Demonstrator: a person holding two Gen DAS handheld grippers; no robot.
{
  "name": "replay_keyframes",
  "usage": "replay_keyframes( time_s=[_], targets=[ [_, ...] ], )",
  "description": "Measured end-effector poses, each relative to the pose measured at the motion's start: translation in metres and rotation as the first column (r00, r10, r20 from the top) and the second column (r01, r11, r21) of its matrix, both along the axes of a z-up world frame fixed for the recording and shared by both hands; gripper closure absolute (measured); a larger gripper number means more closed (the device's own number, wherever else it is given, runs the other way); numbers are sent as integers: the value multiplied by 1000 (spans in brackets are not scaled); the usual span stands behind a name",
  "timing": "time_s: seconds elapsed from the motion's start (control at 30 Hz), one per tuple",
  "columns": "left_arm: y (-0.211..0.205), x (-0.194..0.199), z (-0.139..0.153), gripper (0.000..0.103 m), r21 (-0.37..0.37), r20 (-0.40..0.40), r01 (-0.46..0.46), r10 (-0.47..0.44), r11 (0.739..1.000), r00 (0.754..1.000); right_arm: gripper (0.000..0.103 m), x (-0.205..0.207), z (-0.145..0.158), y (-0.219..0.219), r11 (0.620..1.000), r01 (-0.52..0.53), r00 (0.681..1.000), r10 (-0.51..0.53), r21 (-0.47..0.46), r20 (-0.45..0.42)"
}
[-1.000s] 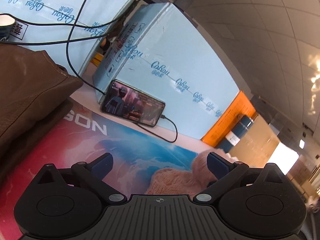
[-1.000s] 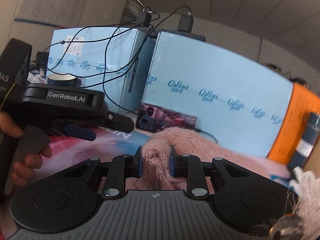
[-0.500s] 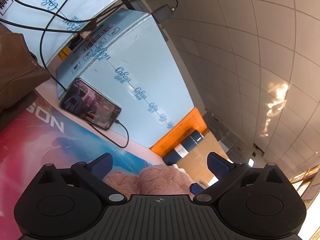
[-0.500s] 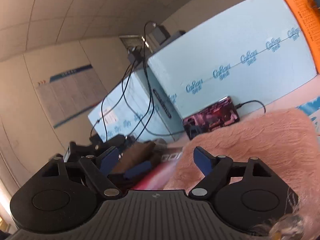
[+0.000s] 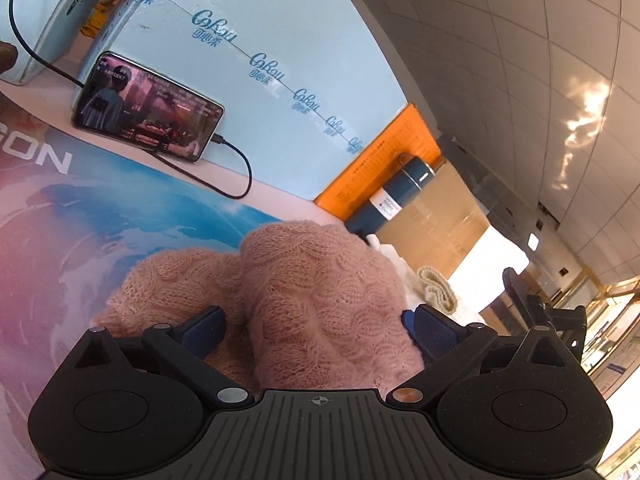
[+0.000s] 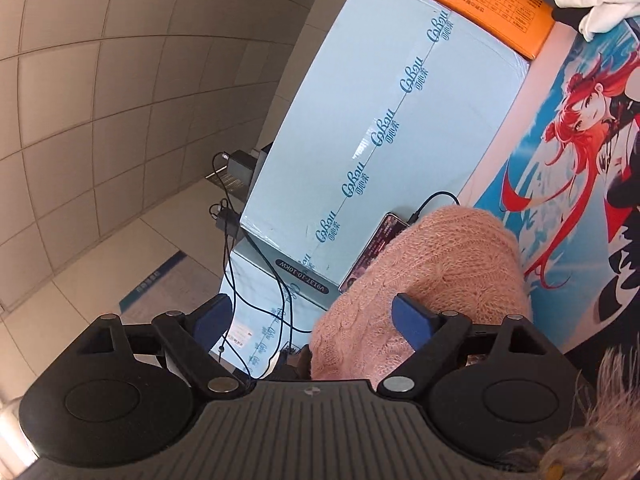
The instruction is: Fold clothes
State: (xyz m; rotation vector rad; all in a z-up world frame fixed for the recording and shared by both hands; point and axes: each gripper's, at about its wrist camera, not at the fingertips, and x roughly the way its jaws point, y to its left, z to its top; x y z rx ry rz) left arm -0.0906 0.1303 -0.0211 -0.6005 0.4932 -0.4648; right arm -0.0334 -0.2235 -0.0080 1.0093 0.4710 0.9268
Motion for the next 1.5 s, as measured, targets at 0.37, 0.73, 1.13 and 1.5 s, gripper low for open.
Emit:
replay_keyframes(
  time_s=[0.37,0.73,1.13,1.5],
  targets=[
    [-27,-30,53,86,137,244,-152,116,979,963,5,-8,-1,-9,988,-91,993,81,125,81],
    [19,-11,9,82,178,24,-324,325,929,945,4,-8,2,5,987,-155,986,152,42,63],
    [23,-14,-3,28,207,-9,-384,394,900,919,4,-7,-4,13,994,-79,997,80,-80,8],
    [24,-7,-12,10,134,-66,-313,324,940,944,3,-2,-4,15,958,92,992,-112,-270,-60]
  ],
)
